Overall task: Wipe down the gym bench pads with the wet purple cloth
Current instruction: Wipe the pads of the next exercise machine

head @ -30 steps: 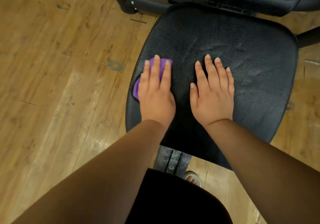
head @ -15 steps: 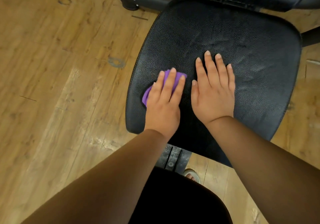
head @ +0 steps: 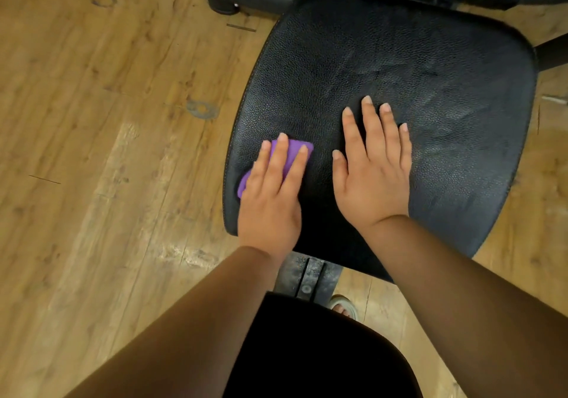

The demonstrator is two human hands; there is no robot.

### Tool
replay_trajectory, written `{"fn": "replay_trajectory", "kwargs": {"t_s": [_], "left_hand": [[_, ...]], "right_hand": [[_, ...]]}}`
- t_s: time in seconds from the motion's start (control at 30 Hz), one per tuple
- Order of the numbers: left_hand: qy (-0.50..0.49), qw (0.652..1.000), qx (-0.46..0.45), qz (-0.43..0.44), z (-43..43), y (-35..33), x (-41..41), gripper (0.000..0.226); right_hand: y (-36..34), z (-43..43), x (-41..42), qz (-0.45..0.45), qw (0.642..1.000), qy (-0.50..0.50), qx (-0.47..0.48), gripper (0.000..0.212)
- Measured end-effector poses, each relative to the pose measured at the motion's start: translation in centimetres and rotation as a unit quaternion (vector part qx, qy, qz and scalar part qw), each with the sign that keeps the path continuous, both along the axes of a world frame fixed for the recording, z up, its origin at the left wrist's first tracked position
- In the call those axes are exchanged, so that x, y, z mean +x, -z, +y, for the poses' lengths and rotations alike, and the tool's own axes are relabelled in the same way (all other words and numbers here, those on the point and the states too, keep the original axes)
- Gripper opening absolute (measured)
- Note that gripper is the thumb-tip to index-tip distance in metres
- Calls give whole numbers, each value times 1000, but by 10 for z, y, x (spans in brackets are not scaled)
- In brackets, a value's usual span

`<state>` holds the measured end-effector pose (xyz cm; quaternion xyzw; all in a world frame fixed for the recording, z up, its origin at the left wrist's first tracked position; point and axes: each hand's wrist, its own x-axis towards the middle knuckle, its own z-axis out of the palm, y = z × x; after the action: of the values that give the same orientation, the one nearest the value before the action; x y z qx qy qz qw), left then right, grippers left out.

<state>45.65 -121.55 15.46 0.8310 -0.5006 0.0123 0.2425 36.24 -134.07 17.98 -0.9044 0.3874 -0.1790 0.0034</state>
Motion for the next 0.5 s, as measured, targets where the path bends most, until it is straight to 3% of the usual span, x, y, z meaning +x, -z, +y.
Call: {"fn": "replay_trajectory", "kwargs": {"t_s": [0.23, 0.4, 0.5], "left_hand": [[-162, 985, -25, 46, -1, 1, -1, 60], [-54, 998, -12, 40, 8, 8, -15, 59], [-118, 992, -35, 38, 16, 11, 12, 54]], "right_hand": [[9, 20, -2, 39, 999, 13, -17, 59], [16, 25, -8, 65, 996, -36, -39, 58], [19, 27, -10, 74, 995, -39, -48, 58]]}}
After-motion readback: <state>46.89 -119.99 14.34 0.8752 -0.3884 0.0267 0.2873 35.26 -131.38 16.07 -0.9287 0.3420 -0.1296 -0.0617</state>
